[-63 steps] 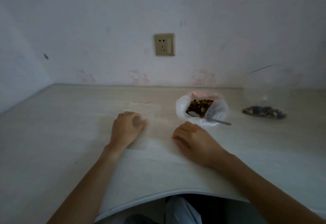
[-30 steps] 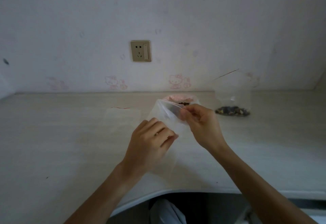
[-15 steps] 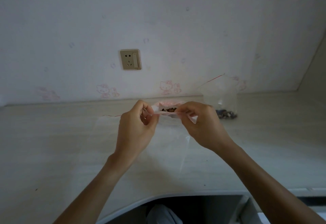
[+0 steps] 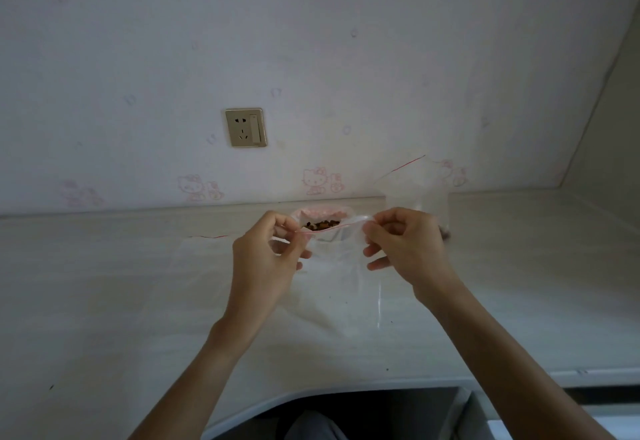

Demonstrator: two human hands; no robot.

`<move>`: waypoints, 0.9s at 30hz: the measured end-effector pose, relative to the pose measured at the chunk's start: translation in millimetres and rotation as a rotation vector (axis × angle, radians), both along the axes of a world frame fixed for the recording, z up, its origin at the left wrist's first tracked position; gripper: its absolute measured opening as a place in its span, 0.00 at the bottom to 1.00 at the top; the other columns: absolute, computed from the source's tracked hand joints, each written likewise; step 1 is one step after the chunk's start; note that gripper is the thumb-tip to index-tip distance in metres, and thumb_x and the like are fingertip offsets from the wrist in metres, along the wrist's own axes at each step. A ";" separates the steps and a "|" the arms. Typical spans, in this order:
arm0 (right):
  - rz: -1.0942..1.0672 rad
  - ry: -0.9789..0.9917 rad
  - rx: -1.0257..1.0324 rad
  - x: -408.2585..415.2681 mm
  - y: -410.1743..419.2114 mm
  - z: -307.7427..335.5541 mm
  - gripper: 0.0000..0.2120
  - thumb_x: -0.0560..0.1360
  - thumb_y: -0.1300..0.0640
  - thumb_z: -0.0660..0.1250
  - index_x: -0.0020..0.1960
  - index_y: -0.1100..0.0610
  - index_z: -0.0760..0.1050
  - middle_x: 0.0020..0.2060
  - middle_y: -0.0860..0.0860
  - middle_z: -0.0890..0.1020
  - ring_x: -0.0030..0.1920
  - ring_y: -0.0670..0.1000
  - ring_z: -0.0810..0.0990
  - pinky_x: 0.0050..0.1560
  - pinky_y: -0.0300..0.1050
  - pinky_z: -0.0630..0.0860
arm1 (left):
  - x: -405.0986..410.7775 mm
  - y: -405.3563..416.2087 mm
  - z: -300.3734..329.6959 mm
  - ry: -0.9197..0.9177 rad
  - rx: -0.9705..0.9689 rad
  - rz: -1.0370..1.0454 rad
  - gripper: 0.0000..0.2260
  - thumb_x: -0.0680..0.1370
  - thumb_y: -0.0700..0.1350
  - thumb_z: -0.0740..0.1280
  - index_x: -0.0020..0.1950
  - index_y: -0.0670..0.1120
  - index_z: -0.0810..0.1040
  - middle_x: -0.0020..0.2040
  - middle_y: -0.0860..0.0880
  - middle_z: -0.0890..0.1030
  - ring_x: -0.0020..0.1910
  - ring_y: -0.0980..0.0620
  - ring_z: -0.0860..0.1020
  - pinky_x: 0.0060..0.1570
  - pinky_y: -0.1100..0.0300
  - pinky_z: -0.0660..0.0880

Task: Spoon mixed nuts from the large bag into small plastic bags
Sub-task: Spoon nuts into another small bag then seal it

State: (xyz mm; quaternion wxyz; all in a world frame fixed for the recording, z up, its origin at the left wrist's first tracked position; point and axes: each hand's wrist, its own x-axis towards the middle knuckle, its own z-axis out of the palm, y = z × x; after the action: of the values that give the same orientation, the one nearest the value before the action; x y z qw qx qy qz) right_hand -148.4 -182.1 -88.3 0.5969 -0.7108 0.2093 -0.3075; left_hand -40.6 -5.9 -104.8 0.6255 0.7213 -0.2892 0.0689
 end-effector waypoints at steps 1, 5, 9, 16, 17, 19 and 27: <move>0.012 -0.002 0.051 -0.5 -0.1 -0.8 0.02 0.78 0.65 0.72 0.47 0.60 0.82 0.33 0.54 0.85 0.34 0.52 0.86 0.33 0.50 0.84 | 0.5 -0.5 0.8 0.098 -0.045 -0.033 0.05 0.78 0.38 0.74 0.46 0.44 0.80 0.39 0.49 0.85 0.37 0.47 0.87 0.35 0.49 0.85; 0.075 -0.011 0.310 -3.3 -6.2 -5.7 0.05 0.80 0.64 0.69 0.49 0.63 0.84 0.38 0.56 0.85 0.39 0.54 0.87 0.40 0.52 0.85 | 4.6 1.1 4.2 0.559 -0.233 -0.216 0.01 0.78 0.38 0.73 0.49 0.41 0.84 0.44 0.40 0.87 0.45 0.42 0.88 0.40 0.56 0.84; 0.259 -0.075 0.598 -5.1 -7.4 -9.1 0.09 0.82 0.64 0.66 0.50 0.67 0.84 0.48 0.62 0.87 0.48 0.59 0.88 0.48 0.54 0.85 | 8.0 -1.9 3.4 0.892 -0.397 -0.394 0.04 0.73 0.39 0.73 0.41 0.43 0.89 0.48 0.41 0.87 0.47 0.47 0.88 0.43 0.56 0.84; 0.441 -0.173 0.930 4.1 -6.3 -10.2 0.11 0.75 0.62 0.66 0.48 0.64 0.86 0.47 0.60 0.84 0.51 0.57 0.85 0.56 0.55 0.84 | 11.5 -7.3 0.6 1.147 -0.508 -0.549 0.03 0.72 0.38 0.74 0.41 0.39 0.88 0.40 0.44 0.82 0.40 0.50 0.85 0.48 0.48 0.84; 0.453 -0.171 0.928 5.5 -6.7 -10.9 0.12 0.74 0.62 0.65 0.49 0.64 0.85 0.46 0.59 0.85 0.49 0.57 0.86 0.56 0.54 0.82 | 11.1 -7.3 1.0 1.125 -0.475 -0.553 0.04 0.72 0.39 0.74 0.40 0.40 0.88 0.38 0.45 0.80 0.38 0.51 0.83 0.49 0.48 0.84; 0.481 -0.166 0.934 8.2 -6.8 -12.7 0.11 0.73 0.61 0.61 0.48 0.64 0.81 0.43 0.58 0.84 0.44 0.55 0.85 0.55 0.53 0.79 | 11.2 -6.4 2.1 1.089 -0.427 -0.555 0.04 0.72 0.39 0.73 0.39 0.41 0.86 0.35 0.48 0.75 0.35 0.52 0.79 0.49 0.49 0.84; 0.596 -0.097 0.685 8.9 -8.3 -19.7 0.10 0.71 0.56 0.65 0.39 0.55 0.86 0.44 0.55 0.84 0.45 0.52 0.82 0.51 0.49 0.79 | 16.7 -2.4 -3.0 1.207 -0.501 -0.759 0.16 0.71 0.42 0.67 0.56 0.38 0.82 0.51 0.47 0.76 0.47 0.50 0.78 0.61 0.49 0.74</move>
State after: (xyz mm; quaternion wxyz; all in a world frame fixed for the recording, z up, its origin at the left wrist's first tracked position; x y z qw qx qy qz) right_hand -139.5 -190.4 -108.0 0.8691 -0.4866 0.0570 -0.0682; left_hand -23.9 -8.3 -107.7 0.8013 0.3209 -0.1008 -0.4948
